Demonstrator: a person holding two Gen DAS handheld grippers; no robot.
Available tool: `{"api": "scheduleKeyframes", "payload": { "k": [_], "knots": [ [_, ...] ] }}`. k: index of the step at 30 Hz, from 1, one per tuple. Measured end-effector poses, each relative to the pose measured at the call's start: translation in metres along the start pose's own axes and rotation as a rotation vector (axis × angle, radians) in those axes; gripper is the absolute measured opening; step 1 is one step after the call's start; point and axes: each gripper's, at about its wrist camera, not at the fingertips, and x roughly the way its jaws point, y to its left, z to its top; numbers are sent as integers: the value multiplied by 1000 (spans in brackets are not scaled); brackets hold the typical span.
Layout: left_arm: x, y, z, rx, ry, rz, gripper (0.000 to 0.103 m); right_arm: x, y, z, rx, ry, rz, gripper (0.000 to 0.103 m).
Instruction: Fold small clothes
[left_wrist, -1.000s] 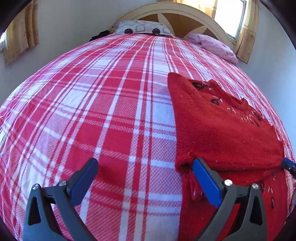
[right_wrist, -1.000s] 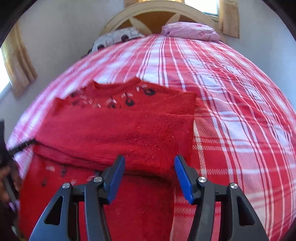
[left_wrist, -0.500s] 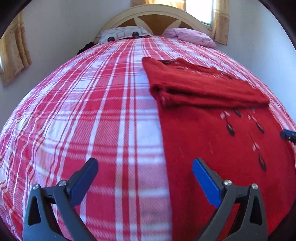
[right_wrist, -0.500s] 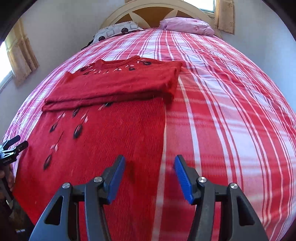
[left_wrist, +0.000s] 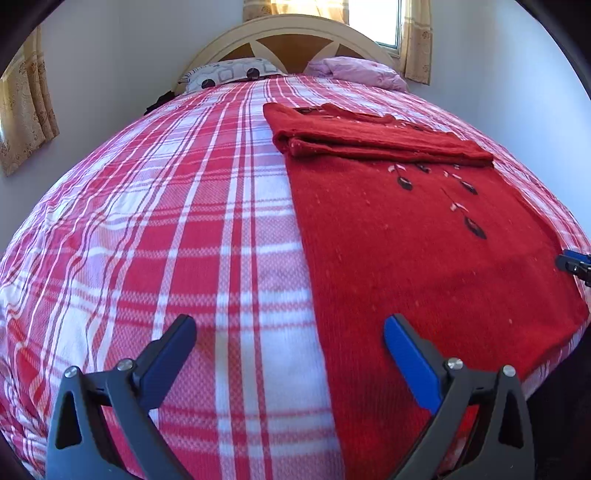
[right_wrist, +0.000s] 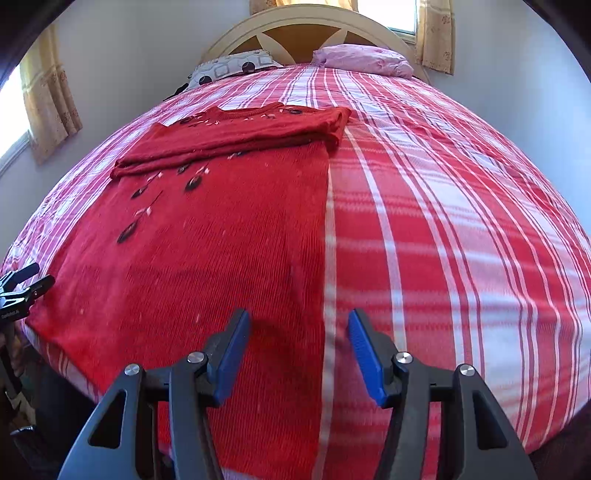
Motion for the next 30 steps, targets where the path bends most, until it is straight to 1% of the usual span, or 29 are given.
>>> {"api": "scheduleKeyframes", "payload": {
  "k": [2,6,9,11,12,14,16,20,27,30],
  "knots": [
    [-5,-2,-8,-3,6,-16,103,-6,0,-9,6,3,6,57],
    [-17,-10,-18,34,5,-23,103,-17,-1,-26,25,13,36,56],
    [-19,-12,-24,20,31,-61,101,-23,-3,-37,32,16,42,53],
    [-21,-16,-28,31,24,-55,100,-27,-6,-44,44,14,50,49],
    [-22,-18,-29,35,27,-57,97,-29,-9,-47,58,12,59,47],
    [-25,-19,-30,23,27,-66,93,-31,-11,-51,70,9,71,45],
    [-27,-21,-33,29,27,-60,91,-33,-11,-54,73,6,74,43],
    [-31,-25,-36,31,24,-57,85,-33,-7,-58,66,1,73,43],
    [-30,-26,-37,34,12,-63,85,-32,-10,-59,99,-17,88,42],
    [-30,-25,-36,33,12,-63,85,-33,-9,-59,105,-26,86,35]
  ]
}}
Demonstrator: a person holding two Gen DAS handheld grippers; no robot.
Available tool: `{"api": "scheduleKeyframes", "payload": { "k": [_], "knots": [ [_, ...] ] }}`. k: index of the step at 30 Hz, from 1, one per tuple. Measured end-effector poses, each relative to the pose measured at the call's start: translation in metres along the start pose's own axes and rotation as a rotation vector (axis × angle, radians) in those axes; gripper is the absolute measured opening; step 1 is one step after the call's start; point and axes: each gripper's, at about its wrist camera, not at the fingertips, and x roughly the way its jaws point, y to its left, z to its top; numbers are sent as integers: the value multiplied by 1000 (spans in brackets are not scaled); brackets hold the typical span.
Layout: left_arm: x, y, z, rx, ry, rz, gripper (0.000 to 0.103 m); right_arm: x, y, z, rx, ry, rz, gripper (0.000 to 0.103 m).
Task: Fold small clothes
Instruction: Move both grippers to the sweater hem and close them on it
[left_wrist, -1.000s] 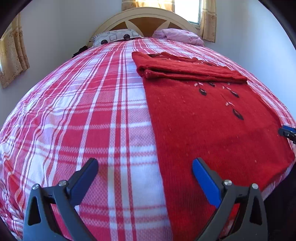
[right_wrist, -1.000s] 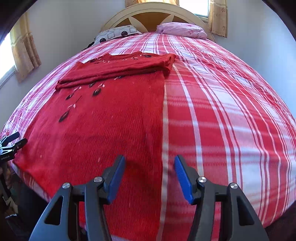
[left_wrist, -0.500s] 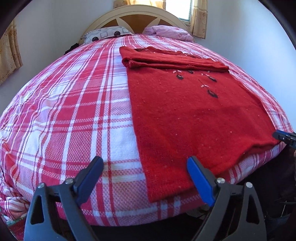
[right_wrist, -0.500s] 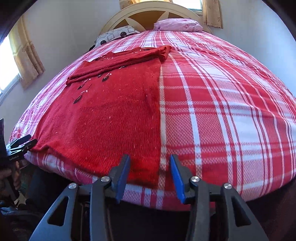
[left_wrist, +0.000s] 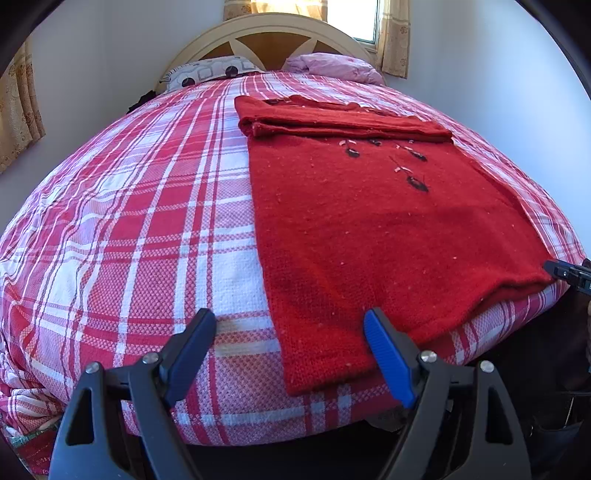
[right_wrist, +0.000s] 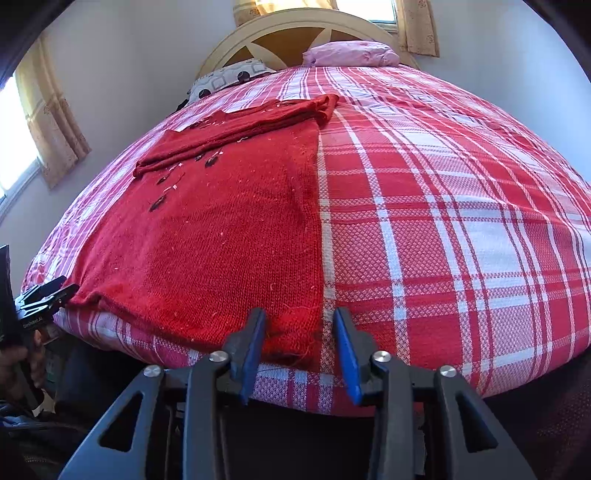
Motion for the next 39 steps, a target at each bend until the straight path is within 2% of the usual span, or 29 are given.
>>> {"api": "scheduleKeyframes", "payload": {
  "k": [2,16,20,22,25,28,30,33,36,39],
  "knots": [
    [0,0,0,0,1,-2,84,0,2,0,-2,-1,13,28],
    [-4,-7,0,32,2,-34,66,2,-1,-1,0,3,34,28],
    [-5,0,2,5,14,-68,62,2,-4,-1,18,7,54,28],
    [-6,3,3,-9,15,-77,56,1,-4,-1,22,5,59,28],
    [-6,4,3,-15,16,-83,56,2,-3,-1,14,9,59,28],
    [-5,0,1,1,5,-75,65,2,-7,-2,33,10,77,28],
    [-5,-3,0,12,2,-74,66,2,-8,-2,36,13,86,28],
    [-6,1,1,5,15,-97,63,2,-8,-4,29,12,90,28],
    [-7,4,1,-2,24,-105,53,1,-8,-5,27,8,90,28],
    [-8,8,1,-18,30,-127,52,1,-11,-4,43,15,102,28]
  ]
}}
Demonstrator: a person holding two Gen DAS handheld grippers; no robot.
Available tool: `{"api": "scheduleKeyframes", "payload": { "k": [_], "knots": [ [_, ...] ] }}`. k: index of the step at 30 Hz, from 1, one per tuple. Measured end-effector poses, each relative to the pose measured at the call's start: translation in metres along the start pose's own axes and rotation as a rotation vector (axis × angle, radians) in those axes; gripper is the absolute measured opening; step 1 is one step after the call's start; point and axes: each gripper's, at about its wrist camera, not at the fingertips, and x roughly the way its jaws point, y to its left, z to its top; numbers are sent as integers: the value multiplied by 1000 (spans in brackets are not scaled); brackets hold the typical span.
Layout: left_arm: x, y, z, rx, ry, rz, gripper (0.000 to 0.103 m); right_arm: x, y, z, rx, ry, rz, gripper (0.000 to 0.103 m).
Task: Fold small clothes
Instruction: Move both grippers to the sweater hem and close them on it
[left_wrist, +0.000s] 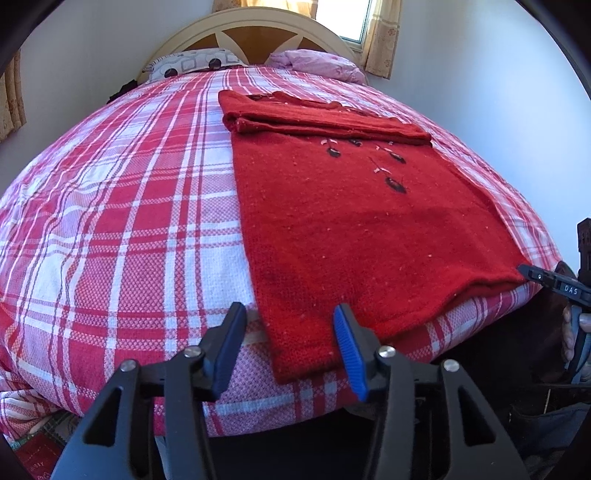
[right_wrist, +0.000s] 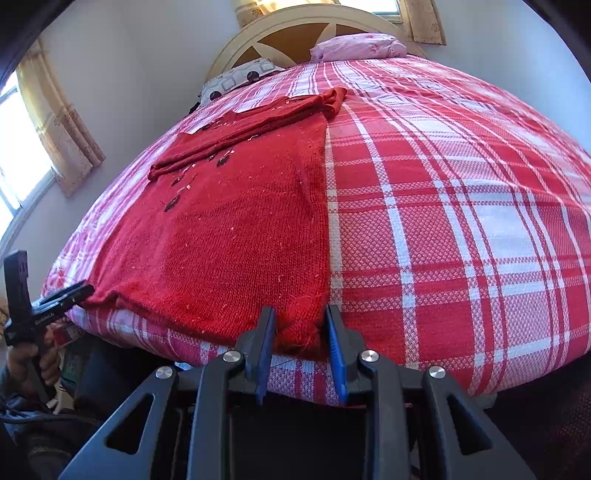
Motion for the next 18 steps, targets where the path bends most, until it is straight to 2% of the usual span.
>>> {"api": "scheduleKeyframes", "payload": {
  "k": [1,2,3,4,5,6,14,18],
  "knots": [
    [0,0,0,0,-1,-2,48,0,-2,0,12,-3,12,28],
    [0,0,0,2,-2,3,45,-1,-4,0,23,-6,18,23],
    [-1,0,-1,5,-3,1,36,-1,-5,0,26,-7,14,18],
    [-2,0,-1,5,-4,-4,17,-1,-7,0,27,-8,19,13],
    [-3,1,-1,1,-5,-22,8,-2,-8,0,33,-10,29,10],
    [-4,1,0,-3,-1,-43,9,-2,-7,-1,31,-13,30,10],
    [-1,6,0,-38,4,-64,10,-2,-2,-2,10,-17,28,8],
    [-7,5,2,-40,-16,-105,7,-15,0,2,12,-66,102,7]
  ]
}}
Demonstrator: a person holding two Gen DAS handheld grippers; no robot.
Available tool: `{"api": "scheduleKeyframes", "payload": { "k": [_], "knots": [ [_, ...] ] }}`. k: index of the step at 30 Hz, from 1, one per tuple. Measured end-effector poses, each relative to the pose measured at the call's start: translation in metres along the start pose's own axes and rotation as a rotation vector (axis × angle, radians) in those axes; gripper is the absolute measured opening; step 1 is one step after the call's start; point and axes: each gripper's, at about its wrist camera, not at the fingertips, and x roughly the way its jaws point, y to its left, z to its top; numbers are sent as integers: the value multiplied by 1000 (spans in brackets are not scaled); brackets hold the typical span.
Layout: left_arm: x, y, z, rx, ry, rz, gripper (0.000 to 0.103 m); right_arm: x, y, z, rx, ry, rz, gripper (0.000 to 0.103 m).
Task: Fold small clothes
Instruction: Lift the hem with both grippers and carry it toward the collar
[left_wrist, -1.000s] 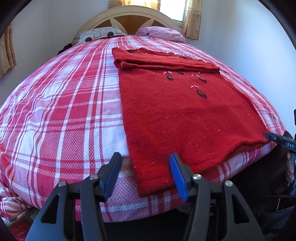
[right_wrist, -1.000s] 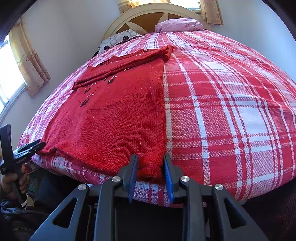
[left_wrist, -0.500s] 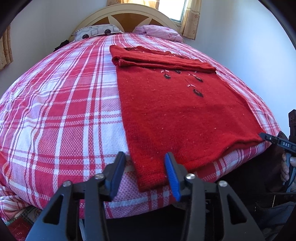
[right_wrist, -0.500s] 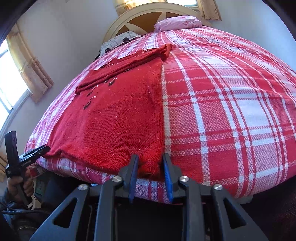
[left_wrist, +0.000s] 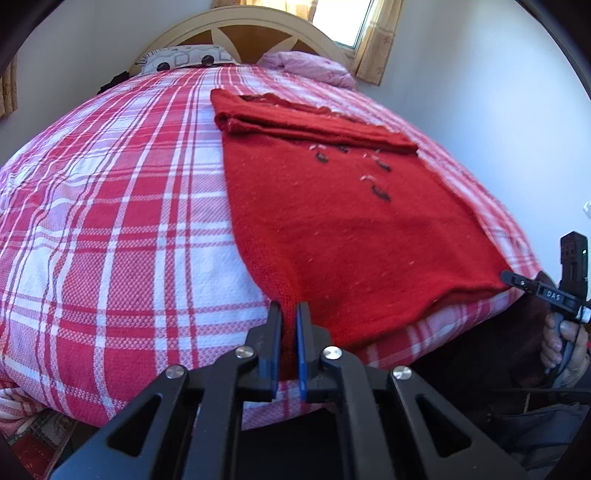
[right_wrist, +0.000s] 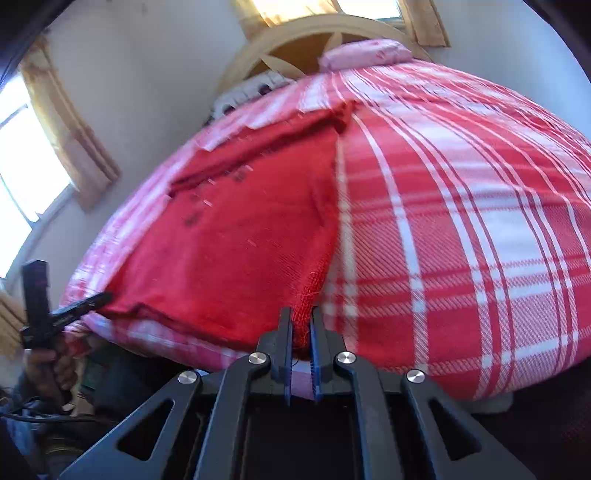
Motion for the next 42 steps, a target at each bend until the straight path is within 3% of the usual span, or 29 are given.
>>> {"api": "scheduleKeyframes", "payload": {
  "k": [9,17,30,42],
  "knots": [
    [-25,5,24,-48,-90,-93,7,-25,5,27,48,-114,142,7],
    [-35,11,63,-84,-159,-134,7,-35,8,72,63,-203,195,7],
    [-17,28,154,-138,-213,-166,7,-13,-1,179,78,-284,178,7],
    [31,45,228,-180,-207,-144,6,40,-2,261,71,-266,157,7]
  ]
}}
